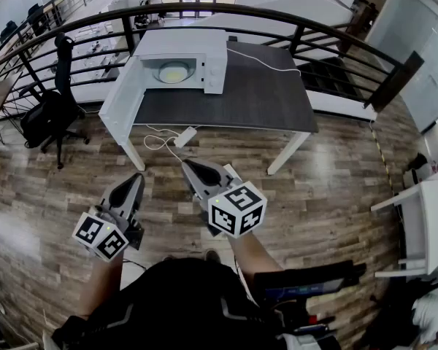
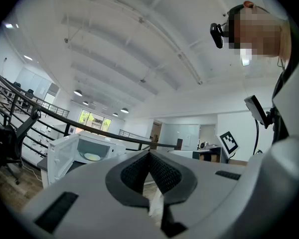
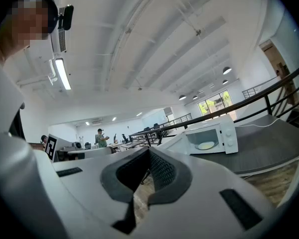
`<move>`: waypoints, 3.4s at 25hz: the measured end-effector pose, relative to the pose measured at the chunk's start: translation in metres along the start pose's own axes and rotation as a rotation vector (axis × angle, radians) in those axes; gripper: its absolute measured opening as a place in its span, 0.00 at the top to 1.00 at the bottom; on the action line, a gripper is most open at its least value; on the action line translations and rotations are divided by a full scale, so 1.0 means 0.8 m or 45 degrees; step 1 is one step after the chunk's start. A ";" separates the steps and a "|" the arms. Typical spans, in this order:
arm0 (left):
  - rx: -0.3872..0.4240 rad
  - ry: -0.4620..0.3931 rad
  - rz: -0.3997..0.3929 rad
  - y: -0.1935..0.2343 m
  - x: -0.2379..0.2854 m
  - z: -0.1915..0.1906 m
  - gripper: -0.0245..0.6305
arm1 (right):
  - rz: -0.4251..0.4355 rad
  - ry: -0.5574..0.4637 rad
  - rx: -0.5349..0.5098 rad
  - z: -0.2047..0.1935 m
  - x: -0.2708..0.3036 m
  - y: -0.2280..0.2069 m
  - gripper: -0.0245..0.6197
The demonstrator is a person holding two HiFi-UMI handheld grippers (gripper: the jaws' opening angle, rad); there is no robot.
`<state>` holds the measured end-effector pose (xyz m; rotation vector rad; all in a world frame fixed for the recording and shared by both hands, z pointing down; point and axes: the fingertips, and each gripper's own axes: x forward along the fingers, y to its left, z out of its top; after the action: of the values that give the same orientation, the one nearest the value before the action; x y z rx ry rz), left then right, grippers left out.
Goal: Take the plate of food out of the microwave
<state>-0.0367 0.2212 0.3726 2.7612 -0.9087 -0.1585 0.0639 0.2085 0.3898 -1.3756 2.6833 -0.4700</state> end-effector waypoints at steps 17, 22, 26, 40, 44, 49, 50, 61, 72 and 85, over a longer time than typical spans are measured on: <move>-0.024 -0.031 -0.016 0.033 -0.049 0.011 0.96 | -0.073 -0.027 -0.013 -0.009 0.029 0.034 0.98; -0.045 -0.057 -0.047 0.048 -0.080 0.016 0.96 | -0.087 0.001 -0.049 -0.018 0.045 0.066 0.98; -0.057 -0.095 -0.105 0.056 -0.099 0.020 0.96 | -0.102 0.000 -0.082 -0.031 0.056 0.093 0.98; -0.071 -0.077 -0.099 0.099 -0.083 0.016 0.96 | -0.172 -0.029 -0.045 -0.022 0.081 0.065 0.98; -0.042 -0.075 -0.092 0.103 -0.053 0.022 0.96 | -0.150 -0.041 -0.031 -0.009 0.096 0.031 0.98; -0.024 -0.066 -0.046 0.118 0.005 0.024 0.96 | -0.103 -0.039 -0.021 0.014 0.119 -0.020 0.98; -0.018 -0.065 -0.041 0.120 0.020 0.026 0.96 | -0.092 -0.040 -0.021 0.020 0.122 -0.032 0.98; 0.014 -0.080 0.031 0.123 0.171 0.046 0.96 | 0.046 -0.040 -0.035 0.074 0.144 -0.161 0.98; 0.066 -0.023 0.094 0.162 0.247 0.047 0.96 | 0.066 -0.019 -0.014 0.092 0.184 -0.247 0.98; 0.050 -0.002 -0.018 0.286 0.286 0.085 0.96 | -0.007 0.005 0.011 0.102 0.314 -0.266 0.98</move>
<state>0.0044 -0.1064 0.3571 2.8047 -0.9025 -0.1464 0.0985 -0.1289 0.3939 -1.3815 2.6783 -0.4848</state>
